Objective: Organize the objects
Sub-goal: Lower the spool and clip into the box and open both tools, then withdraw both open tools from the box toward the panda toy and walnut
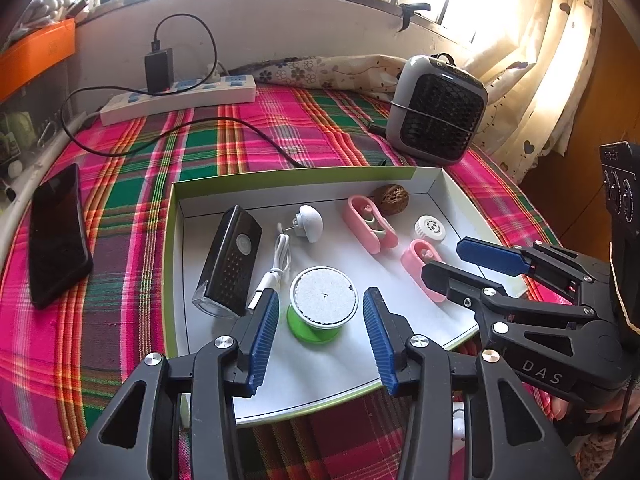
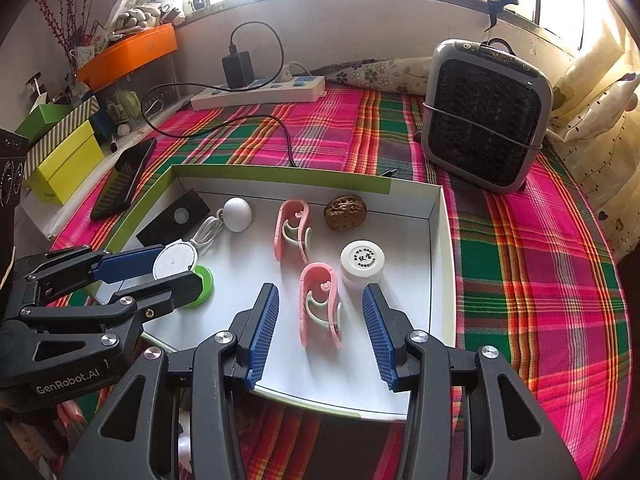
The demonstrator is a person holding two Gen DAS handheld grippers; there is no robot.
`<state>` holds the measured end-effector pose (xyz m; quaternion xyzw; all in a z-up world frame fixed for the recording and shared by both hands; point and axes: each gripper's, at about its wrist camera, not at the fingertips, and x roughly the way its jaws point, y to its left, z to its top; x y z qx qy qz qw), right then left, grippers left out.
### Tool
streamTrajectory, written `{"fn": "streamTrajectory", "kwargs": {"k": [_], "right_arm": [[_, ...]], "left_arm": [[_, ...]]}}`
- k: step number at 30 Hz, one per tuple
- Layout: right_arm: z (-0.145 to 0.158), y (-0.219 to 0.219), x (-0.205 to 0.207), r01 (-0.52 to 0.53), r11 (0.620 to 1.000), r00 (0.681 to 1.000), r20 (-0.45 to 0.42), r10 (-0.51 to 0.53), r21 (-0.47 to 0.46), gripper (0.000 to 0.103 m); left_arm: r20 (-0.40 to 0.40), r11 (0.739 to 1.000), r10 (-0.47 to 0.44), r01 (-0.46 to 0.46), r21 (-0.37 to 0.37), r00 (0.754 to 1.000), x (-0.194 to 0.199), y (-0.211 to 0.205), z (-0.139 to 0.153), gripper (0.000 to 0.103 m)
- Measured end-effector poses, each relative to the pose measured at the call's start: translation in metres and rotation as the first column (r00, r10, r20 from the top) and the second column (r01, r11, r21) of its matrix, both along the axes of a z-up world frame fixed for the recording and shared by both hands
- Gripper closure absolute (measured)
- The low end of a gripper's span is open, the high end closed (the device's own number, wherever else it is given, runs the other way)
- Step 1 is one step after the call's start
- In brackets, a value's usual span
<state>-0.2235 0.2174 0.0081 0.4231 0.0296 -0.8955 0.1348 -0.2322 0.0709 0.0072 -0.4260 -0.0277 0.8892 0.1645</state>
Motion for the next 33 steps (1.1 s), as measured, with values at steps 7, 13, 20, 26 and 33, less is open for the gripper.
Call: {"fn": "streamTrajectory", "kwargs": {"k": [7,13,20,26,33], "right_arm": [[0.004,0.002,0.007,0.008,1.000,1.000,-0.009,-0.008,-0.002,0.058],[0.010,0.003,0.016,0.013,1.000,1.000,-0.028,-0.013,0.006,0.058],[0.015,0.007,0.028,0.020,1.000,0.999,-0.042,-0.020,0.002,0.058],[0.018,0.010,0.038,0.028,1.000,0.998,-0.052,-0.028,0.002,0.058],[0.019,0.014,0.046,0.039,0.999,0.998,-0.056,-0.038,0.002,0.058]], "left_arm": [[-0.007,1.000,-0.007,0.007,0.000,1.000,0.007,0.001,0.004,0.061],[-0.021,1.000,-0.002,0.002,-0.005,1.000,0.016,0.000,0.010,0.061],[-0.042,1.000,-0.005,0.004,-0.014,0.999,0.033,-0.001,0.017,0.061],[-0.045,1.000,-0.010,0.009,-0.008,0.999,0.044,-0.001,0.019,0.061],[-0.048,1.000,-0.005,0.005,0.002,0.999,0.054,-0.003,0.020,0.061]]}}
